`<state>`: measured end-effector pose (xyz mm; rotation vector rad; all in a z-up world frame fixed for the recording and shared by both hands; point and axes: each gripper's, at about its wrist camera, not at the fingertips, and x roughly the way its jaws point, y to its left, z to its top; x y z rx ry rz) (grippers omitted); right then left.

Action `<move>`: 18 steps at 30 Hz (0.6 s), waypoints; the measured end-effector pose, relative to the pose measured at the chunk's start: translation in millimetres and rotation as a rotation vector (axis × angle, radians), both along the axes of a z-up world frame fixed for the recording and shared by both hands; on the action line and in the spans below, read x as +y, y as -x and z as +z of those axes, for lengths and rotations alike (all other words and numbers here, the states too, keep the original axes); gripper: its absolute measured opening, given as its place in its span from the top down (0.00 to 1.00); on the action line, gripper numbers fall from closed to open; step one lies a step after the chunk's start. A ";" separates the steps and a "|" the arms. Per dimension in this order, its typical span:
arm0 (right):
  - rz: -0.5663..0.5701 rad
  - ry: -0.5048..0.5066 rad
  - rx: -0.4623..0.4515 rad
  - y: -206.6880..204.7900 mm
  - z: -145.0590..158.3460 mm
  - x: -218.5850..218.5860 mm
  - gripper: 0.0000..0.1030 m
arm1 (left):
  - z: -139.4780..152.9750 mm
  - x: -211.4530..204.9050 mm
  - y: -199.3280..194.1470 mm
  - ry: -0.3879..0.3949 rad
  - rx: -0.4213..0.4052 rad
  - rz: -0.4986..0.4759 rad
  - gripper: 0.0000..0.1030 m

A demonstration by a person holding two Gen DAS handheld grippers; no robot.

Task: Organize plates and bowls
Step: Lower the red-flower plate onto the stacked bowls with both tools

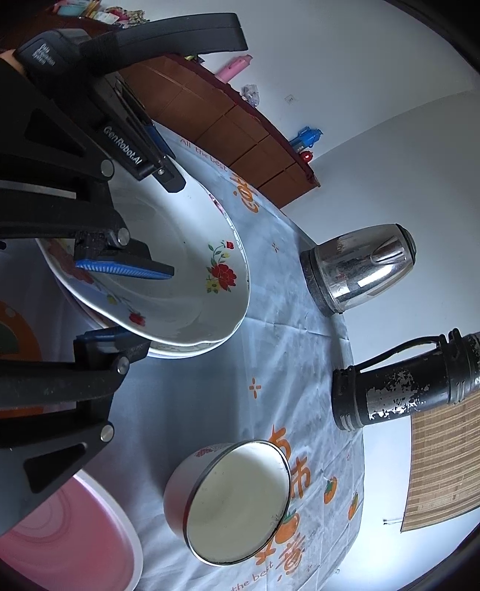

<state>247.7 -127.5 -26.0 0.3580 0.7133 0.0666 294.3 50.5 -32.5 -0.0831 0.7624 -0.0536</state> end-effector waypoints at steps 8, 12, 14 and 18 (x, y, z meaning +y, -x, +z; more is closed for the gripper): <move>-0.024 -0.048 0.012 3.3 4.4 -4.8 0.75 | -1.9 -1.0 1.0 -0.010 0.006 -0.005 0.58; -0.038 -0.091 0.022 4.9 6.1 -8.9 0.75 | -2.3 -2.5 1.6 -0.017 0.008 -0.010 0.58; -0.042 -0.100 0.027 6.5 7.2 -9.5 0.75 | -2.2 -2.9 1.7 -0.015 0.009 -0.010 0.58; -0.051 -0.142 0.051 8.0 8.8 -12.8 0.75 | -2.6 -3.0 1.9 -0.016 0.010 -0.010 0.58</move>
